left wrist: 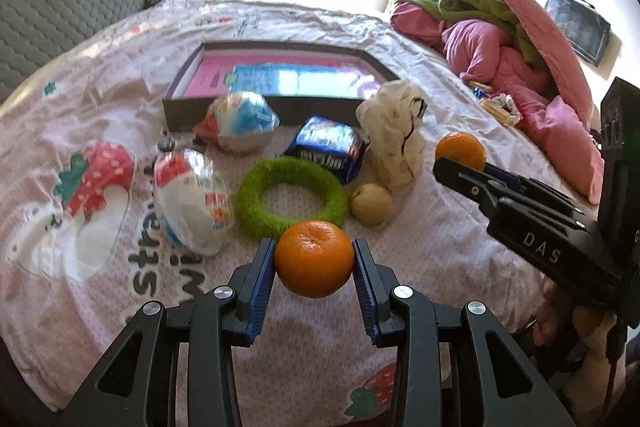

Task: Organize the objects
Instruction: 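Lift and carry the left tool's orange over the pink tray while the right tool carries its orange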

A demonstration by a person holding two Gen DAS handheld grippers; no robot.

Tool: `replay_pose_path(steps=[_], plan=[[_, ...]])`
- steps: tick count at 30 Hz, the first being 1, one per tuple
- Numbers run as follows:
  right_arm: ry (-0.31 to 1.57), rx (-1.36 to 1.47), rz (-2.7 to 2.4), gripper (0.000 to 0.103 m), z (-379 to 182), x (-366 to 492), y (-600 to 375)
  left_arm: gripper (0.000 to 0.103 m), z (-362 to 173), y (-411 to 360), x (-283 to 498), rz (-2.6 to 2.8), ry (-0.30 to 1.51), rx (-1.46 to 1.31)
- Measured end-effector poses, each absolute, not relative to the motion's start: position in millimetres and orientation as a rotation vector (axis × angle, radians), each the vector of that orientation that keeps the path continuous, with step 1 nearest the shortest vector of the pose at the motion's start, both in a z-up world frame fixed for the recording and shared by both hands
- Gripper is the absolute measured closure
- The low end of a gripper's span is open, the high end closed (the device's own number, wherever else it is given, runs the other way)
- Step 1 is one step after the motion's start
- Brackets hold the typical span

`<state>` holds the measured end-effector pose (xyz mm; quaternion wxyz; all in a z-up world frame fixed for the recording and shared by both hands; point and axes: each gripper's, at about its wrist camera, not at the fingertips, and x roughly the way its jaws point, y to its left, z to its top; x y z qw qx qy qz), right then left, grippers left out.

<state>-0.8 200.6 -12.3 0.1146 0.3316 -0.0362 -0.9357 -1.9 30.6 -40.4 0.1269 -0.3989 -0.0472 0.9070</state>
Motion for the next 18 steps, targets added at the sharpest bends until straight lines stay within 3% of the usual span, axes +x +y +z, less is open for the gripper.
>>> replay_pose_path(steps=[18], plan=[[-0.051,0.831,-2.757,0.066,7,1,186,0.064,-11,18,-31,2.733,-0.069,-1.029]])
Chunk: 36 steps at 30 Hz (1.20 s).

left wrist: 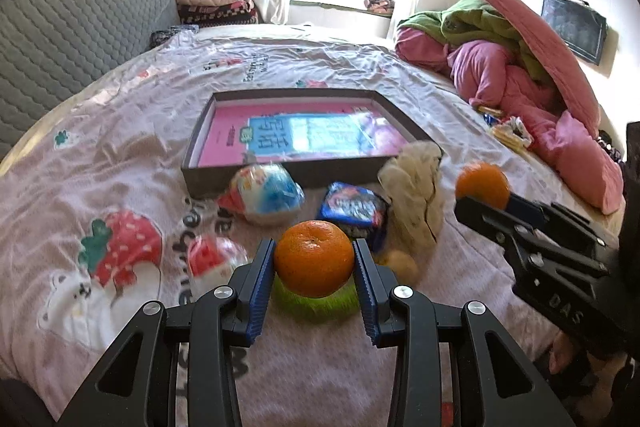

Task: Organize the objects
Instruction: 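Lift and carry the left tool's orange over the pink tray while the right tool carries its orange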

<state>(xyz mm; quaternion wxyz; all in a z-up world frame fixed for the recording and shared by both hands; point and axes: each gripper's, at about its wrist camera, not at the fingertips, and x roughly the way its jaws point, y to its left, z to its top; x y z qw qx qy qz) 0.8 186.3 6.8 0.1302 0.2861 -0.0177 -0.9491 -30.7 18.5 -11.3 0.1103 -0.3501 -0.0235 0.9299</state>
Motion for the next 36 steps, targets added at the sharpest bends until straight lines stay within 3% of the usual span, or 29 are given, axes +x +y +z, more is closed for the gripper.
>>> replay_pose_path(steps=[26,36], plan=[[-0.022,0.78,-2.772,0.066,28,-40,186,0.064,25,20,-110,2.742,-0.027,-0.917],[0.129,0.731,-2.805,0.066,39,-65,176,0.064,31,14,-133,2.749,-0.042,-0.915]])
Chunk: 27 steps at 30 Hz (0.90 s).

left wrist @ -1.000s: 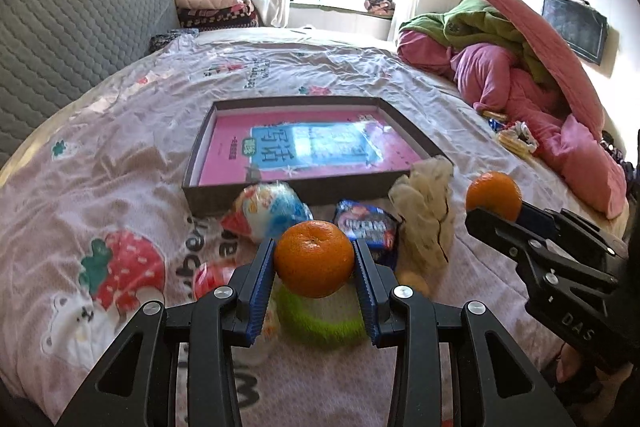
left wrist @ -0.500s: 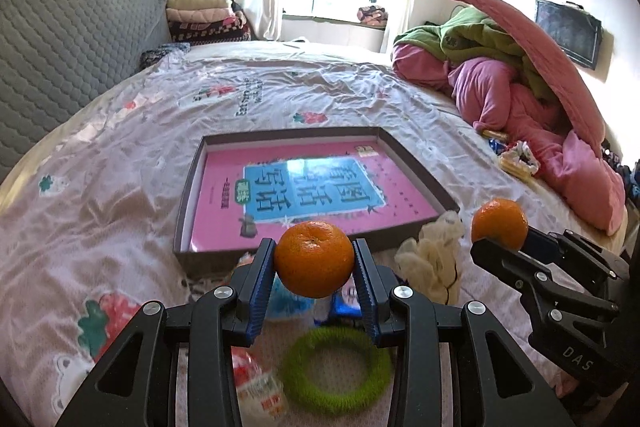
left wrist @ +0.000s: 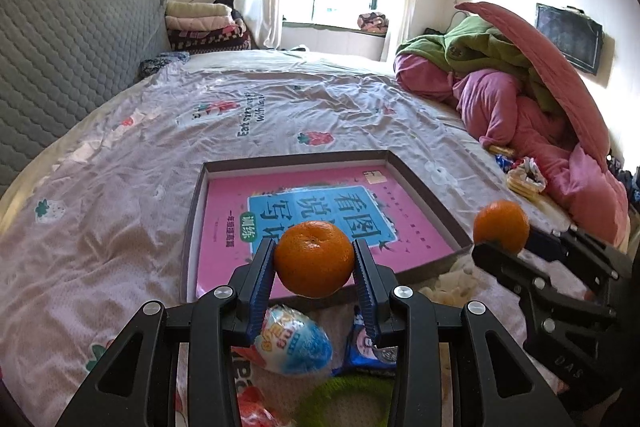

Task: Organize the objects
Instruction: 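Lift and carry the left tool's orange over the pink tray while the right tool carries its orange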

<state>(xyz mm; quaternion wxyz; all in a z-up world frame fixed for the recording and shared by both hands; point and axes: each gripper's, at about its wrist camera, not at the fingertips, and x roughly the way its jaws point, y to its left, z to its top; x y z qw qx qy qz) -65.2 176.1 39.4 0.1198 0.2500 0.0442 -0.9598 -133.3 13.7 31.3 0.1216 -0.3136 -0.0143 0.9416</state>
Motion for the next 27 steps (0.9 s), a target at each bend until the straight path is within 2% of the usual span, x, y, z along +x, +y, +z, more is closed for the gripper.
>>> replay_pose_path(steps=[5,13,27], plan=[[0.138,0.708,-2.82,0.066,45,-79,178,0.064,32,11,-143,2.757,-0.05,-0.913],[0.009,0.716,-2.823,0.066,46,-98,194,0.064,28,6,-161,2.778,-0.047,-0.915],[0.08,0.63,-2.86,0.066,60,-128,194,0.064,40,-10,-194,2.818,-0.042,-0.864]])
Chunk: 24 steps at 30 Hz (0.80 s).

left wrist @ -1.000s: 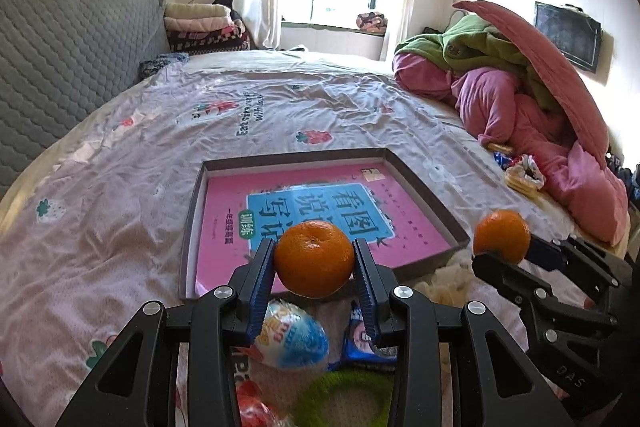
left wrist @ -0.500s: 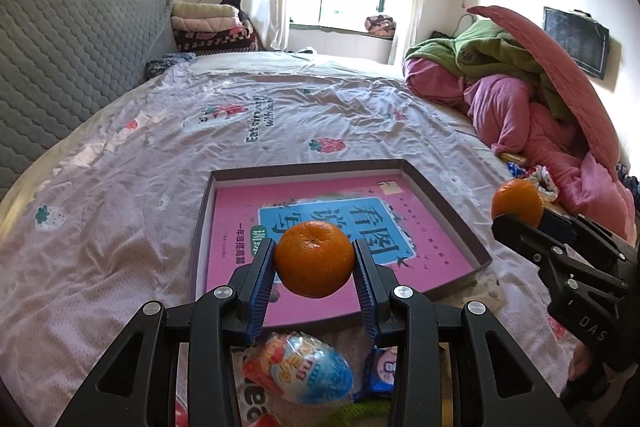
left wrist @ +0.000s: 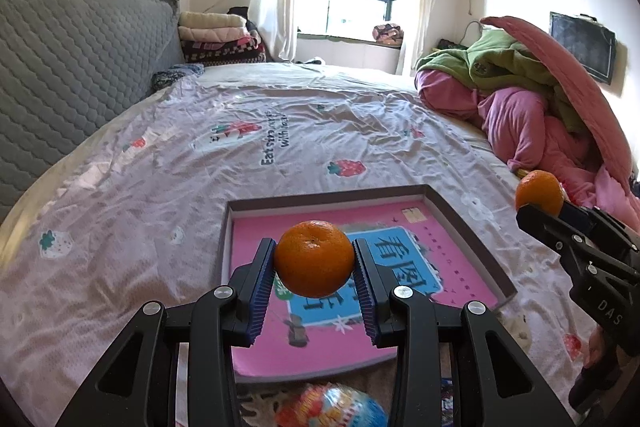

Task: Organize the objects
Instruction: 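Lift and carry the left tool's orange over the pink tray while the right tool carries its orange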

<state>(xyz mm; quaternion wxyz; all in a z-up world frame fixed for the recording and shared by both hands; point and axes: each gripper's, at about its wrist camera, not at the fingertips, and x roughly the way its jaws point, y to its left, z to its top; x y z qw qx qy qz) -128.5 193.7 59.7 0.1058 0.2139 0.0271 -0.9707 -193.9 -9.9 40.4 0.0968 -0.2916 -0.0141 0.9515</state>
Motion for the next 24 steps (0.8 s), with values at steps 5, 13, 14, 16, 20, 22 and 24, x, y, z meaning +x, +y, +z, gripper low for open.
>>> replay_pose_path(steps=[5,13,14,16,20,22,24], plan=[[0.083,0.634,-2.854,0.066,58,-135,190,0.064,42,-19,-204,2.83,-0.053,-0.869],[0.101,0.662,-2.838,0.066,49,-141,184,0.064,33,-28,-222,2.794,-0.061,-0.957],[0.101,0.67,-2.839,0.066,47,-142,184,0.064,30,-29,-224,2.786,-0.068,-0.971],[0.08,0.692,-2.837,0.066,44,-144,187,0.064,24,-29,-229,2.762,-0.075,-1.008],[0.08,0.748,-2.834,0.066,36,-151,193,0.064,12,-29,-236,2.706,-0.078,-1.05],[0.078,0.779,-2.832,0.066,32,-154,196,0.064,7,-27,-240,2.67,-0.076,-1.07],[0.071,0.799,-2.832,0.066,29,-155,198,0.064,0,-27,-243,2.655,-0.083,-1.102]])
